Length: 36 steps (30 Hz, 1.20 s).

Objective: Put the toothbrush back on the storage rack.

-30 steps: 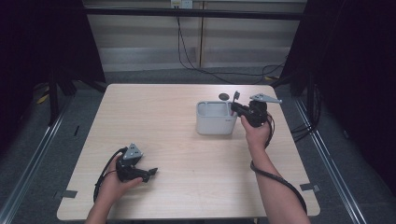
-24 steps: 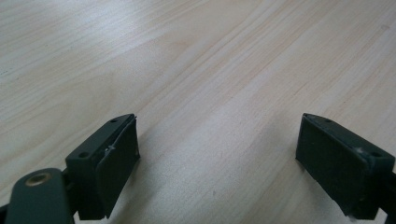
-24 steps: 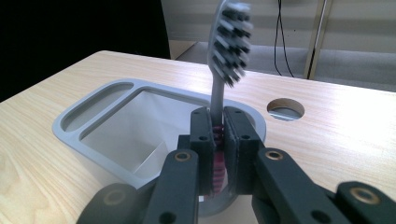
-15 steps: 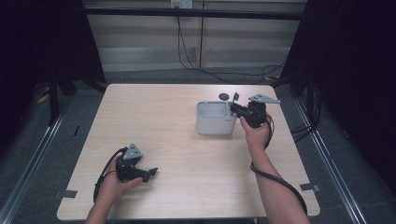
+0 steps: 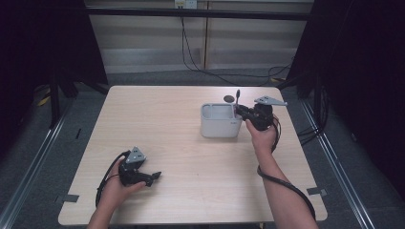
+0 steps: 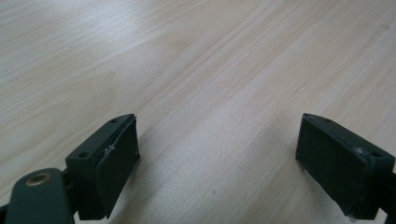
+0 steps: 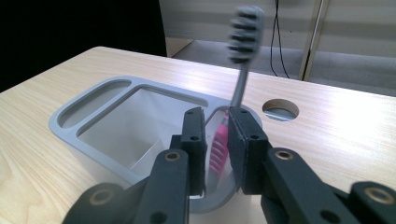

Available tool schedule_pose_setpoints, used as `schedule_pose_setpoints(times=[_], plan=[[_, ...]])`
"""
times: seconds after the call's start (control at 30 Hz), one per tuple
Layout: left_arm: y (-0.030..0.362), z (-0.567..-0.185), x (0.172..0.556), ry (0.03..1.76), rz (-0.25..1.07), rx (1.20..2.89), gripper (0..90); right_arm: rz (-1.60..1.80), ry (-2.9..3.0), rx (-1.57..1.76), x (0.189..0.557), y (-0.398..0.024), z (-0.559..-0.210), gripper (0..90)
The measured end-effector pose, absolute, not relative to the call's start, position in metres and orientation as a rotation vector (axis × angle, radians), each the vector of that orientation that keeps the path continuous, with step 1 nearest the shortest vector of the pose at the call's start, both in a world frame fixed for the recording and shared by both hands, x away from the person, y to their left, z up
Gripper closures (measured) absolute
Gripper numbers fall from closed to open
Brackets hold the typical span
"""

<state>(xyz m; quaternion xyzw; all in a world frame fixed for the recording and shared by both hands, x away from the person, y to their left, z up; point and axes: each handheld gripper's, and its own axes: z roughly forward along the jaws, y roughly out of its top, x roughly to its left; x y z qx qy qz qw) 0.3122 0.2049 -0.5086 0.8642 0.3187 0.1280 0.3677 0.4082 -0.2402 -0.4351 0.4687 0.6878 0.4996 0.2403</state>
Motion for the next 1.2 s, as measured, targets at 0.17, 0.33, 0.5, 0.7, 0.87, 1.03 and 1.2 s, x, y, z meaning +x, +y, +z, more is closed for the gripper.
schedule_pose_setpoints(times=[0.17, 0.33, 0.5, 0.7, 0.87, 1.03, 1.2], plan=[[0.2050, -0.5085, 0.3122, 0.818, 0.333, 2.221, 12.8, 1.364, 1.883, 1.284, 0.4074, -0.2410, -0.4342, 73.9], [0.2050, -0.5085, 0.3121, 0.816, 0.334, 2.221, 12.8, 1.346, 1.883, 1.290, 0.4063, -0.2418, -0.4318, 66.3], [0.2050, -0.5086, 0.3118, 0.818, 0.333, 2.220, 12.8, 1.307, 1.888, 1.300, 0.4047, -0.2446, -0.4305, 57.8], [0.2050, -0.5085, 0.3116, 0.819, 0.334, 2.219, 12.8, 1.275, 1.903, 1.292, 0.4029, -0.2468, -0.4299, 48.9], [0.2049, -0.5086, 0.3114, 0.819, 0.338, 2.218, 12.8, 1.254, 1.924, 1.281, 0.4020, -0.2454, -0.4298, 41.5], [0.2050, -0.5087, 0.3113, 0.819, 0.336, 2.217, 12.8, 1.232, 1.938, 1.271, 0.4022, -0.2429, -0.4292, 34.7], [0.2050, -0.5086, 0.3113, 0.818, 0.335, 2.218, 12.8, 1.221, 1.944, 1.264, 0.4015, -0.2411, -0.4278, 31.9]])
